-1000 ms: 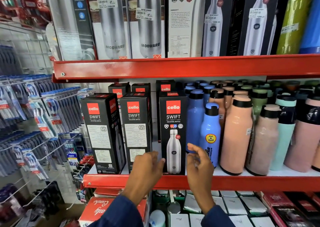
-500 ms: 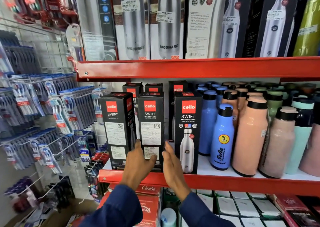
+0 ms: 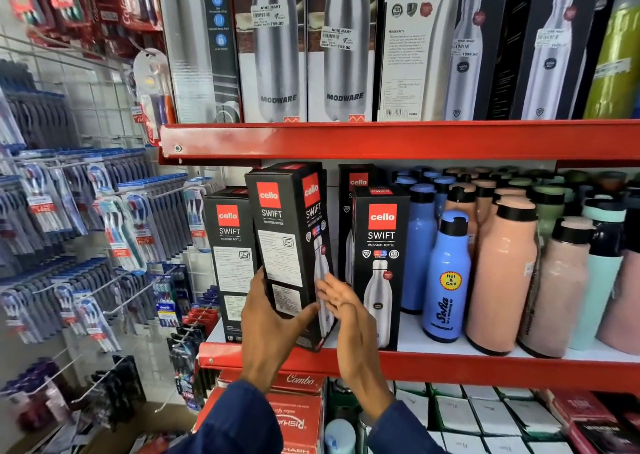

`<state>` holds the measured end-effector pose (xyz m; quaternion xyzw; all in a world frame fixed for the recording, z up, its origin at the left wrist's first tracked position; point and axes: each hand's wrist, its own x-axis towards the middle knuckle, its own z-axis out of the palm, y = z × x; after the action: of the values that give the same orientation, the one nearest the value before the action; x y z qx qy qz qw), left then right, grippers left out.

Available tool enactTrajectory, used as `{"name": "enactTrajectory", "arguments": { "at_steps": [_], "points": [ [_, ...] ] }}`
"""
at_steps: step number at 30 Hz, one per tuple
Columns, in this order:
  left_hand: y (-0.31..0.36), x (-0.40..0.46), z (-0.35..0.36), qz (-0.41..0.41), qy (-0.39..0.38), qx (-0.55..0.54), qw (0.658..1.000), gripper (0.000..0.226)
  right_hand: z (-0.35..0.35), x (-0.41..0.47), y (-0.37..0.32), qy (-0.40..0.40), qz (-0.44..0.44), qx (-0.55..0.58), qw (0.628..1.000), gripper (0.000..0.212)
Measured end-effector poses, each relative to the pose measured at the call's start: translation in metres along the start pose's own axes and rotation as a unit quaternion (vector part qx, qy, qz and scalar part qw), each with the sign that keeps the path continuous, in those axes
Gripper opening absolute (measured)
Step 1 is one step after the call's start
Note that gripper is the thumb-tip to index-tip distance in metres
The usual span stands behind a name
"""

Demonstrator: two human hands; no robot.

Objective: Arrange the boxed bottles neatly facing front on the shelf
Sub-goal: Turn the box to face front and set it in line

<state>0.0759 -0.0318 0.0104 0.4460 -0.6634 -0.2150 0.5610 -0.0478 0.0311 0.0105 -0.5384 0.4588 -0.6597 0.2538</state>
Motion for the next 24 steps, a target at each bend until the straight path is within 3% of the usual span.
{"name": "enactTrajectory", "arguments": {
  "at_steps": [5,9,12,17,24],
  "points": [
    [-0.008,0.002,-0.014,-0.028,-0.036,-0.069,0.997,0.106,-0.01,-0.001,-0.007,0.11,-0.07,-0.132,0.983,0.039],
    [-0.012,0.007,-0.021,-0.01,-0.124,-0.147,0.981,0.092,-0.009,0.004,-0.005,0.042,-0.028,-0.17,0.984,0.049],
    [-0.016,0.015,-0.018,0.008,-0.179,-0.179,0.967,0.083,-0.003,0.007,-0.003,0.058,-0.047,-0.156,0.985,0.044],
    [-0.027,0.028,-0.005,0.002,-0.22,-0.129,0.967,0.07,0.007,0.015,0.011,0.09,-0.044,-0.128,0.987,0.044],
    [-0.048,0.028,0.016,-0.032,-0.225,0.019,0.974,0.067,0.012,0.029,0.044,0.12,-0.008,-0.207,0.971,0.042]
  ]
}}
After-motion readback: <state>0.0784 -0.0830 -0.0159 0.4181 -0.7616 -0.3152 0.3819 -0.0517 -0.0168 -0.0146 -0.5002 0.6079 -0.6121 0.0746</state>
